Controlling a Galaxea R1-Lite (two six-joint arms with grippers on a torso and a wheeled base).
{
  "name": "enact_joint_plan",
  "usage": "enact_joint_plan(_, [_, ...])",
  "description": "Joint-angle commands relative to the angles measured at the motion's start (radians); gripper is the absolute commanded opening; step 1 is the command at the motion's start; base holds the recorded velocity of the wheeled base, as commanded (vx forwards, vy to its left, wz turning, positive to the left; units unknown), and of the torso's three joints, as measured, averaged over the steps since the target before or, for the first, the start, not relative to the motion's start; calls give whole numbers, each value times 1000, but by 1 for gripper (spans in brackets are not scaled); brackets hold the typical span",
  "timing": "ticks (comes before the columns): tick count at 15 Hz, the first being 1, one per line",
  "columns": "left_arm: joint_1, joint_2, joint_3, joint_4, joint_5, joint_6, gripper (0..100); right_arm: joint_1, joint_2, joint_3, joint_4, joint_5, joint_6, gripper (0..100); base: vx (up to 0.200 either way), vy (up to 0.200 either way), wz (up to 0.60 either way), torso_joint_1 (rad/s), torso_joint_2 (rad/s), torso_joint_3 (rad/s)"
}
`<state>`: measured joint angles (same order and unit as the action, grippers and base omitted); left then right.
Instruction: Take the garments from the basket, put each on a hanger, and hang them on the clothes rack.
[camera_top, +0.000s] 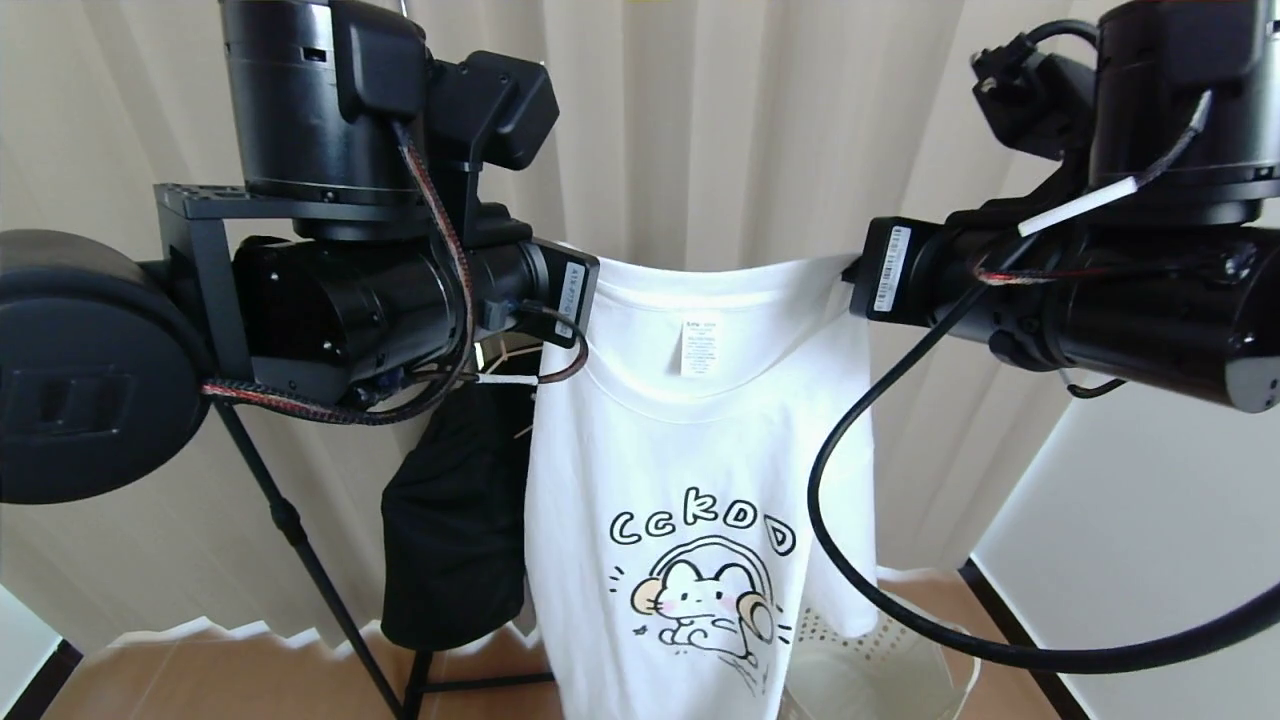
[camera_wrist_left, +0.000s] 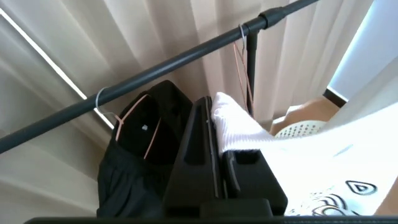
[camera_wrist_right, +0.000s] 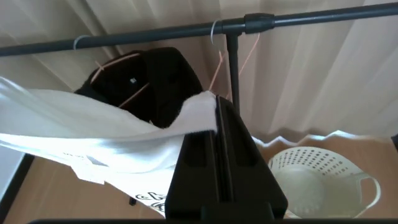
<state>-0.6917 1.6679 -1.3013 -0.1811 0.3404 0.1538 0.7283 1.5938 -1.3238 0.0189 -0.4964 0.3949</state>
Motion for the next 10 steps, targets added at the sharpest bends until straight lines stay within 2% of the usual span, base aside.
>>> enact_joint_plan(1, [1,-11,-3,-1,2,0,0,0,-29,-8,-1,1,1,0,0,0,0,0,0,0])
enact_joint_plan(4, [1,-20,25,-1,11,1,0,2,-35,-5,-1,-4,32,0,0,0,0,0,0,0])
enact_joint_plan(7, [3,-23,33,-1,14,0,0,6,-41,6,4,-42,27,0,0,0,0,0,0,0])
enact_joint_plan(10, [23,-13,25,0,3,16,0,16,-69,63,16,-41,-56,0,0,0,0,0,0,0])
